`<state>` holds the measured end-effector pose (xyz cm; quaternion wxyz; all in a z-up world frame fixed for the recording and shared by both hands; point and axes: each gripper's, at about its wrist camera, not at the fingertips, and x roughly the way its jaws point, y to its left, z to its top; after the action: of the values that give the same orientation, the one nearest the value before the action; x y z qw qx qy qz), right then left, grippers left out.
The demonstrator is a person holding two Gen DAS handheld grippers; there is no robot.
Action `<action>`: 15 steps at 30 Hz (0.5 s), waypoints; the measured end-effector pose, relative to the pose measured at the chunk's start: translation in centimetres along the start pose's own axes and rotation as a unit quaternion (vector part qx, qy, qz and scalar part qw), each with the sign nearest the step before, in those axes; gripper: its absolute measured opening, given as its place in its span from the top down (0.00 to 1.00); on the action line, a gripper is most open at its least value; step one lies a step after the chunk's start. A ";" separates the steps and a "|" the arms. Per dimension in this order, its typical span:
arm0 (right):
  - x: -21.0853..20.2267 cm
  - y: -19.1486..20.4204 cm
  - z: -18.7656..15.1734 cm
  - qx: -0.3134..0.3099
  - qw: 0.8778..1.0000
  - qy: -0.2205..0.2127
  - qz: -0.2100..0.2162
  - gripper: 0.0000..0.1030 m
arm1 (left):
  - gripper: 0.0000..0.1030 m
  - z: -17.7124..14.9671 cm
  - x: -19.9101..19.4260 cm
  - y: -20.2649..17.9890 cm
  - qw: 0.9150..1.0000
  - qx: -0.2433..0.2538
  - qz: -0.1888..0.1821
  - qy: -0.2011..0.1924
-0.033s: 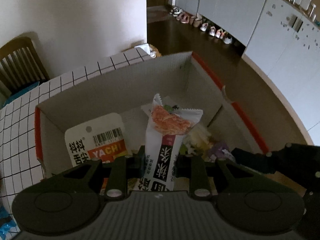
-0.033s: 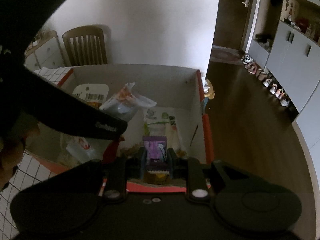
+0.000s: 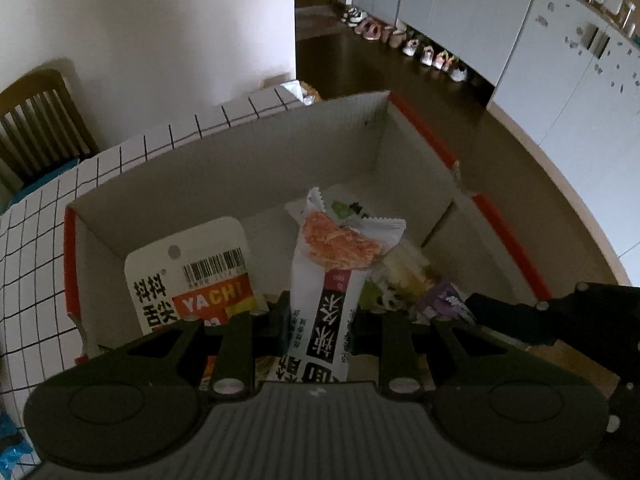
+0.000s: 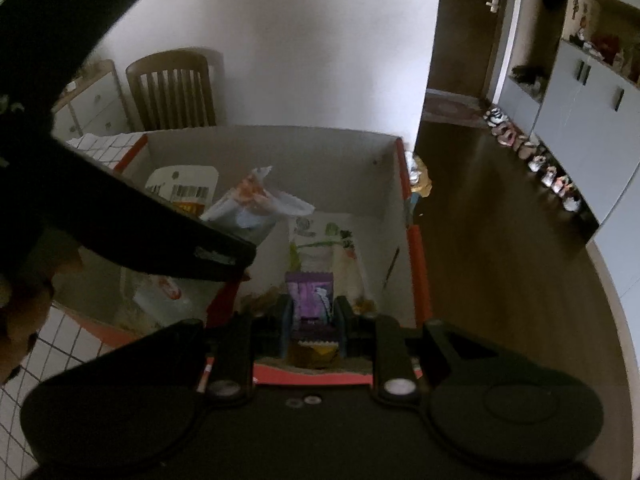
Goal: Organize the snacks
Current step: 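Carry the stick snack and purple packet over the red box, then open both tools to drop the snacks into the red box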
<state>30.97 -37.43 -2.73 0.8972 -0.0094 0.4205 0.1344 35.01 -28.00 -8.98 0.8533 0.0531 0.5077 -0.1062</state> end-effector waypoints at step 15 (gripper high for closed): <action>-0.4 0.3 -0.4 -0.001 1.000 0.005 0.005 0.62 | 0.62 -0.3 -0.7 0.0 1.000 0.008 -0.017 -0.002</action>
<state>30.33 -37.27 -2.69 0.8945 -0.0090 0.4246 0.1396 34.43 -27.81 -8.46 0.8517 0.0515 0.5064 -0.1251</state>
